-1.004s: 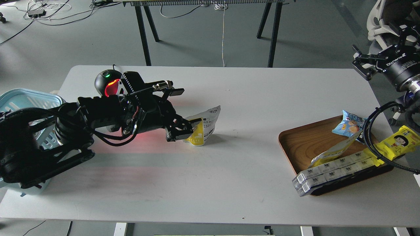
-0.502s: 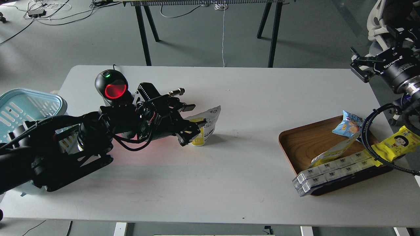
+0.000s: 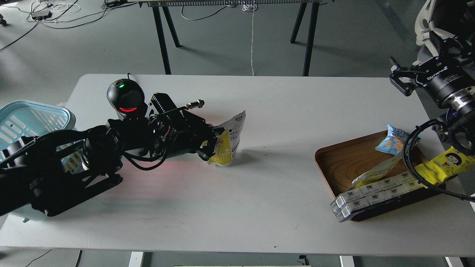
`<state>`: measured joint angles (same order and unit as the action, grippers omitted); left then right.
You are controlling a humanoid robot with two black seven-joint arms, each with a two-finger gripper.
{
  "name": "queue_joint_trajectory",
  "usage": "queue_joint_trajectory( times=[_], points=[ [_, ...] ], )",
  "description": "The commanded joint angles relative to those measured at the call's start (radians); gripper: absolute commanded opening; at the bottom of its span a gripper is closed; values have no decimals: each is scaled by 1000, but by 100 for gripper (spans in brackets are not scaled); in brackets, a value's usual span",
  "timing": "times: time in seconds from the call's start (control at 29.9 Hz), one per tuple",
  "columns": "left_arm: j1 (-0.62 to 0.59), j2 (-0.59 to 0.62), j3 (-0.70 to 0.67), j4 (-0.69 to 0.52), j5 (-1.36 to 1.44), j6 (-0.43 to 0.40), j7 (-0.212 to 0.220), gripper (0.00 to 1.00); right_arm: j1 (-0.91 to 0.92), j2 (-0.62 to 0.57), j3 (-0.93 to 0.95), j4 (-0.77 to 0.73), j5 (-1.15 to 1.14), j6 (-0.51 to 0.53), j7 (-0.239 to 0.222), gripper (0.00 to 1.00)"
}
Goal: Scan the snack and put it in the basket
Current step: 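Lift the yellow packet with the left gripper past the scanner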
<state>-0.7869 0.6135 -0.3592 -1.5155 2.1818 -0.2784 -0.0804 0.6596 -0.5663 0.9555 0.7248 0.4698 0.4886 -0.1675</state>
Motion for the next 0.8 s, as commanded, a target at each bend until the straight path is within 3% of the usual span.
queue_joint_trajectory(
  times=[0.0, 0.23, 0.4, 0.5, 0.77],
  points=[
    [-3, 49, -12, -37, 0, 18, -15, 1, 0, 5, 0, 1, 0, 0, -1, 100],
    [-11, 147, -75, -159, 0, -10, -21, 1, 2, 13, 3, 1, 0, 0, -1, 100],
    [-8, 229, -83, -236, 0, -56, 5, 1, 3, 28, 0, 1, 0, 0, -1, 100],
    [-6, 272, -83, -242, 0, -58, 34, 1, 8, 28, -1, 1, 0, 0, -1, 100],
    [-5, 327, -83, -244, -71, -82, 57, 1, 9, 26, 0, 2, -2, 0, -1, 100]
  ],
)
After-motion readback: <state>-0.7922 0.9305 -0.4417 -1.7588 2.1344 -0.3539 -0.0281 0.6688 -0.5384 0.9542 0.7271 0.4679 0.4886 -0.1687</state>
